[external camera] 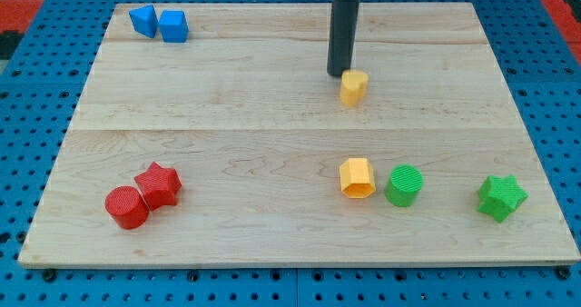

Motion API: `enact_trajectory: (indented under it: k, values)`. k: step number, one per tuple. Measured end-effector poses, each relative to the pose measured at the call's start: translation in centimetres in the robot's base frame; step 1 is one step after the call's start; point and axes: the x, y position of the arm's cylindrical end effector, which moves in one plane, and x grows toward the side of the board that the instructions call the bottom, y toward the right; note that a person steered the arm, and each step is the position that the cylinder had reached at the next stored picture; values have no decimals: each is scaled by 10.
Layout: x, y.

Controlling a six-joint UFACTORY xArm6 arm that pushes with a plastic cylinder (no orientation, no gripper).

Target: Slide the heart left to the hexagon

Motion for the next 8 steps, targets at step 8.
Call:
enact_trajectory:
  k: [8]
  values:
    - [67, -65]
